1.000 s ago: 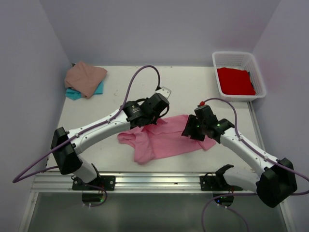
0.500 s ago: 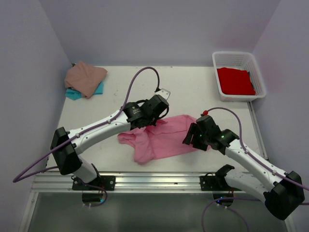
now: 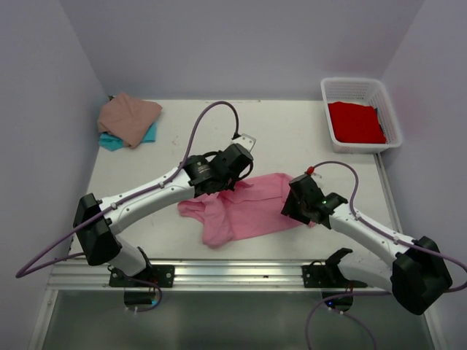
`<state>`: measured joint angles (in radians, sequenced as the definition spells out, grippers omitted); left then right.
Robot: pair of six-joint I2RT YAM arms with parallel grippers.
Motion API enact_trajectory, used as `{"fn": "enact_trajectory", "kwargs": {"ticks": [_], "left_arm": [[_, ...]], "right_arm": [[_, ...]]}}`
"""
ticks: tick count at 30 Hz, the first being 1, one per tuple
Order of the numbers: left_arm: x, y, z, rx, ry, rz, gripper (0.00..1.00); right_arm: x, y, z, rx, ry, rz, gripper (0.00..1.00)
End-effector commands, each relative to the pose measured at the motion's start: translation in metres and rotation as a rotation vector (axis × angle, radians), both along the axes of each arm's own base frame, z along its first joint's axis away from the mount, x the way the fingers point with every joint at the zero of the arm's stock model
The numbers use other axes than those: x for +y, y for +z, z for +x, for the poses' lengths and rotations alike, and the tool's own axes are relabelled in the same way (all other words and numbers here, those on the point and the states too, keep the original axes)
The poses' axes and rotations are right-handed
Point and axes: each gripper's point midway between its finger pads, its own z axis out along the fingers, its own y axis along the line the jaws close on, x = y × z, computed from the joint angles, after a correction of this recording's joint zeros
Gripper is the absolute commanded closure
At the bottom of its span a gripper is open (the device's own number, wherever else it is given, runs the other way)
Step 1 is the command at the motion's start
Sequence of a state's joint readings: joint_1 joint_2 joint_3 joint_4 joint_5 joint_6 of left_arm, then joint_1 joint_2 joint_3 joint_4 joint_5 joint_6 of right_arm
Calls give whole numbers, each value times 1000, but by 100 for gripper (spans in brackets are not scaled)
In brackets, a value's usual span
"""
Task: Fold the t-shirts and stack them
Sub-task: Flatten out the tshirt
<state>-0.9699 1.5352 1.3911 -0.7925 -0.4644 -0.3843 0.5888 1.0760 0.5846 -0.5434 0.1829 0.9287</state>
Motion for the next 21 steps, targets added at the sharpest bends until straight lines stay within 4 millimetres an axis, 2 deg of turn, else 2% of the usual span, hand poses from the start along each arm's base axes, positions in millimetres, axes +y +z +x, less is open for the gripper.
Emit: {"fn": "enact_trajectory", "kwargs": {"ticks": [1, 7, 8, 12, 21], "left_arm": [[0, 13, -2, -25, 15, -62, 100], [-1, 11, -4, -18, 14, -73, 100], [-1, 11, -4, -17, 13, -74, 100], [0, 9, -5, -13, 12, -70, 100], [-1, 8, -6, -8, 11, -76, 100]], "right_arm": [[0, 4, 27, -100, -64, -15, 51], [-2, 1, 35, -135, -82, -27, 60], [-3, 1, 37, -142, -86, -29, 65], [-2, 2, 38, -141, -80, -29, 73], [-9, 25, 36, -185, -84, -33, 95]]}}
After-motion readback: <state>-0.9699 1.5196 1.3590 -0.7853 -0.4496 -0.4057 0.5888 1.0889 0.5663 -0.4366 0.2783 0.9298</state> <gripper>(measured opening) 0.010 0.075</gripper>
